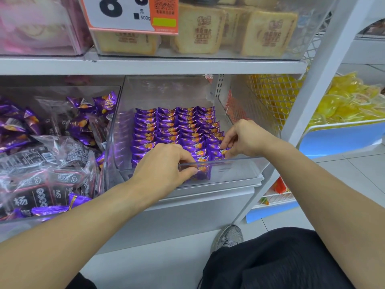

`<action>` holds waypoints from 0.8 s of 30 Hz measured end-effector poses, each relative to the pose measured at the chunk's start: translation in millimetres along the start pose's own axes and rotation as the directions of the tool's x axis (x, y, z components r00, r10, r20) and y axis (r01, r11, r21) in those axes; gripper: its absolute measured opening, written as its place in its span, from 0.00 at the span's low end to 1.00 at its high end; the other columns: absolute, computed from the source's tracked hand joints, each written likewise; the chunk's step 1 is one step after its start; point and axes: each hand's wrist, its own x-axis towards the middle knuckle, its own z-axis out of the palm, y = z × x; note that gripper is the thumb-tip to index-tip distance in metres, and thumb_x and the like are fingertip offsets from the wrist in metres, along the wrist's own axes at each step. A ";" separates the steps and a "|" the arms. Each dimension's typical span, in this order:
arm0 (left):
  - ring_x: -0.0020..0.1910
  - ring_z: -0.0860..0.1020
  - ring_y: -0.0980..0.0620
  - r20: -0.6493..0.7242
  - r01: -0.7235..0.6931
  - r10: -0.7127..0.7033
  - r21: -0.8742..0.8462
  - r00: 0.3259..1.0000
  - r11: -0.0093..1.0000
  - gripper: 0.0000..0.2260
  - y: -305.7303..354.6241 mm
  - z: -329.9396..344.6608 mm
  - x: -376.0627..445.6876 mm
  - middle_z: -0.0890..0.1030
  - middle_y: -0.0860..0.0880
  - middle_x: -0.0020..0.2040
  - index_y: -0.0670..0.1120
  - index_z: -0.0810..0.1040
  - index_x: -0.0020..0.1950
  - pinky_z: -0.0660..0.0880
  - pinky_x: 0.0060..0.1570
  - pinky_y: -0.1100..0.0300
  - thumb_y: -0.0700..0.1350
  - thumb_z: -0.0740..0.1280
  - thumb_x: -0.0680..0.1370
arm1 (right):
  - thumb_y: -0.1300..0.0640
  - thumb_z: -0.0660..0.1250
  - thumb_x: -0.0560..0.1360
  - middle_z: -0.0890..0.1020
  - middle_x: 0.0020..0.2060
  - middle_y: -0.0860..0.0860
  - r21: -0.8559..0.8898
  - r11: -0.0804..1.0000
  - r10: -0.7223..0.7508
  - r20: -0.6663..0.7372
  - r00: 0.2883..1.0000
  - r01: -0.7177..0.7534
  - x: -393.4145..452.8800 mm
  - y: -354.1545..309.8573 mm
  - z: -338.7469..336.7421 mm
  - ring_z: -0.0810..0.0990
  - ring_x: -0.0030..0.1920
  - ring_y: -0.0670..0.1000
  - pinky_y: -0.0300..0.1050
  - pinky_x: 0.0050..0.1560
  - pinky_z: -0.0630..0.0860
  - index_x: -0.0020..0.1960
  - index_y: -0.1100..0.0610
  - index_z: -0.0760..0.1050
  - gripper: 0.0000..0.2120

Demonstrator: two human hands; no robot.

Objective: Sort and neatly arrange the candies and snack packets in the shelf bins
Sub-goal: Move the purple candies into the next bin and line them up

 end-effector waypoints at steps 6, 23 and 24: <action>0.41 0.79 0.56 0.006 0.007 -0.007 0.001 1.000 1.000 0.02 0.8 -0.6 0.0 0.81 0.57 0.39 0.55 0.85 0.43 0.78 0.45 0.51 0.52 0.74 0.73 | 0.60 0.82 0.65 0.84 0.32 0.45 0.037 0.999 0.028 0.006 1.000 -0.028 -2.9 -2.5 -2.6 0.82 0.34 0.42 0.33 0.42 0.76 0.41 0.52 0.86 0.08; 0.31 0.75 0.55 -0.439 -0.009 -0.029 -0.084 0.898 0.996 0.04 -0.3 -105.8 -45.0 0.78 0.55 0.31 0.50 0.83 0.41 0.68 0.34 0.72 0.44 0.71 0.75 | 0.62 0.75 0.73 0.85 0.39 0.50 0.428 0.758 -0.318 -0.418 0.851 0.493 -33.2 -145.8 -1.7 0.83 0.40 0.50 0.42 0.45 0.80 0.46 0.57 0.83 0.03; 0.30 0.74 0.56 -0.464 0.049 -0.074 -0.066 0.883 0.997 0.04 -12.5 -118.3 -50.8 0.78 0.55 0.30 0.50 0.83 0.41 0.68 0.34 0.72 0.44 0.71 0.75 | 0.63 0.75 0.73 0.84 0.39 0.50 0.434 0.734 -0.354 -0.411 0.840 0.522 -34.7 -162.2 4.0 0.83 0.39 0.49 0.41 0.44 0.80 0.45 0.58 0.82 0.03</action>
